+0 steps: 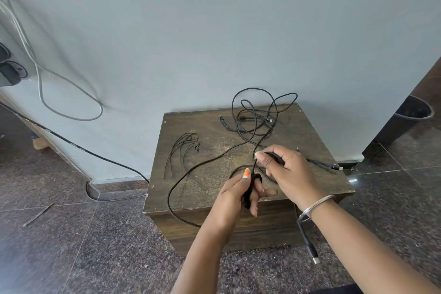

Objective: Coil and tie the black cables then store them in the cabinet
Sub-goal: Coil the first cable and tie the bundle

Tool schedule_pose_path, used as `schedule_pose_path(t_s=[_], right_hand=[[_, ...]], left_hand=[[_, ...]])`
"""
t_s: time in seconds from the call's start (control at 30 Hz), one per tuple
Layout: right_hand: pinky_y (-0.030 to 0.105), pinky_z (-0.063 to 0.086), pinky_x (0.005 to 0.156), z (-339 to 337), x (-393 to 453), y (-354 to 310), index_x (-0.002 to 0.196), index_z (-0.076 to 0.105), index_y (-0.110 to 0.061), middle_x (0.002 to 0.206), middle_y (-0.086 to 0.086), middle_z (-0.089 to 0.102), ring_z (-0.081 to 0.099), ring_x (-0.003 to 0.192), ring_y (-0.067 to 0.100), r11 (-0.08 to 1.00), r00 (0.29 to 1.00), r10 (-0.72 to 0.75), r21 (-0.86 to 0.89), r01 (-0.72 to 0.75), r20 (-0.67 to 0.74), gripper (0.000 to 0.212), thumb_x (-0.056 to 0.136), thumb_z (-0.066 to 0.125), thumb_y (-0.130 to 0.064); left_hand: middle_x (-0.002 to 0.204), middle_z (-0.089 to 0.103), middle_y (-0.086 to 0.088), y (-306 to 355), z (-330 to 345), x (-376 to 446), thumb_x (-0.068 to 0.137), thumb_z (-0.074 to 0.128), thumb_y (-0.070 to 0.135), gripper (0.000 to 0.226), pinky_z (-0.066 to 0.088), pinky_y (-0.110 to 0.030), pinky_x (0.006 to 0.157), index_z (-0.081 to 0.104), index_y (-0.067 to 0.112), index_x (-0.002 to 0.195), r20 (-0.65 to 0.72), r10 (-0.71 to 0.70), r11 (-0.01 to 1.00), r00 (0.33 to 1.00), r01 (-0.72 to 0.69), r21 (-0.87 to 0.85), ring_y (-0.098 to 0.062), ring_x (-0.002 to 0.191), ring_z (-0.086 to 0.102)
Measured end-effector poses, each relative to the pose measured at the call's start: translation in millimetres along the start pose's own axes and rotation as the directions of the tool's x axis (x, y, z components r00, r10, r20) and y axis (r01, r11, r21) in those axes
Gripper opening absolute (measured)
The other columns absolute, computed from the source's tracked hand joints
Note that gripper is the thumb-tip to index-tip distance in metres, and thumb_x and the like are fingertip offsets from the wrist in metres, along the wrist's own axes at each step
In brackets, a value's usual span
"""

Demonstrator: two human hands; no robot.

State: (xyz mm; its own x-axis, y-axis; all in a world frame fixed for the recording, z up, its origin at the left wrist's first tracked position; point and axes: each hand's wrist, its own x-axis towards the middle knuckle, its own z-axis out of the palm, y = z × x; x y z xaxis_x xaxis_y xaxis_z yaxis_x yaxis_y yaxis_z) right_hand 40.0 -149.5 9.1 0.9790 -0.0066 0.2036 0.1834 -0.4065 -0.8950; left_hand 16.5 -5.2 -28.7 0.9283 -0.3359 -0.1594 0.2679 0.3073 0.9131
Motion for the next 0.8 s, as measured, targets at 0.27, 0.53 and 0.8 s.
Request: schedule_pose_path(t_s=[0.27, 0.53, 0.8], right_hand=[[0.018, 0.042, 0.063, 16.1, -0.9, 20.1, 0.074, 0.065, -0.028, 0.066, -0.005, 0.062, 0.055, 0.064, 0.006, 0.992, 0.960, 0.128, -0.011, -0.129, 0.249, 0.031, 0.092, 0.054, -0.005], [0.034, 0.048, 0.065, 29.2, -14.0, 9.1, 0.071, 0.054, -0.036, 0.056, -0.007, 0.062, 0.058, 0.057, 0.008, 0.941, 0.911, 0.094, -0.334, 0.050, 0.402, 0.028, 0.097, 0.046, -0.030], [0.028, 0.031, 0.046, 24.9, -21.9, -3.6, 0.084, 0.066, -0.019, 0.048, -0.005, 0.046, 0.043, 0.046, 0.009, 0.863, 0.927, -0.032, -0.457, 0.214, 0.374, 0.032, 0.091, 0.052, -0.047]], left_hand=[[0.039, 0.036, -0.003, 13.3, 1.7, -3.6, 0.094, 0.037, 0.029, 0.039, 0.056, -0.032, 0.078, 0.060, 0.005, 0.074, -0.060, 0.013, 0.883, 0.998, -0.040, -0.468, -0.028, 0.073, 0.070], [0.060, 0.062, -0.012, 20.4, -17.1, 1.4, 0.094, 0.045, 0.028, 0.030, 0.052, -0.041, 0.094, 0.057, 0.002, 0.088, -0.264, -0.009, 0.731, 0.965, -0.173, -0.660, -0.029, 0.085, 0.071], [0.092, 0.073, -0.019, 17.2, -23.4, 5.5, 0.093, 0.045, 0.033, 0.034, 0.056, -0.027, 0.083, 0.057, 0.001, 0.095, -0.296, 0.117, 0.884, 0.948, -0.236, -0.404, -0.029, 0.105, 0.066]])
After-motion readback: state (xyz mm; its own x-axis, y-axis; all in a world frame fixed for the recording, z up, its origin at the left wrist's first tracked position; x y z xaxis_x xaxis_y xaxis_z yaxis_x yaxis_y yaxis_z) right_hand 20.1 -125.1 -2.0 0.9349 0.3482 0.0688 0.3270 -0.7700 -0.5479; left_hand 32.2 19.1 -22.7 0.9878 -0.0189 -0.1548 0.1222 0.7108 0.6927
